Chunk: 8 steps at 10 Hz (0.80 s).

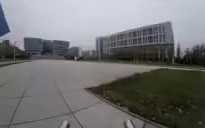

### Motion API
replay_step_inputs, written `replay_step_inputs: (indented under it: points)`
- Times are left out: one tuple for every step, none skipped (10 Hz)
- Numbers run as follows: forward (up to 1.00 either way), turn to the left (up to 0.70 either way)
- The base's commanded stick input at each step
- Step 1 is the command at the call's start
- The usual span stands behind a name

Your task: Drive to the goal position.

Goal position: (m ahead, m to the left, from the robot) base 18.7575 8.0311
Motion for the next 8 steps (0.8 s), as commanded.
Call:
replay_step_inputs:
  points:
    - [0.0, 0.7]
    - [0.0, 0.7]
    - [0.0, 0.7]
    - [0.0, 0.7]
    - [0.0, 0.7]
    - [0.0, 0.33]
    - [0.0, 0.0]
    - [0.18, 0.0]
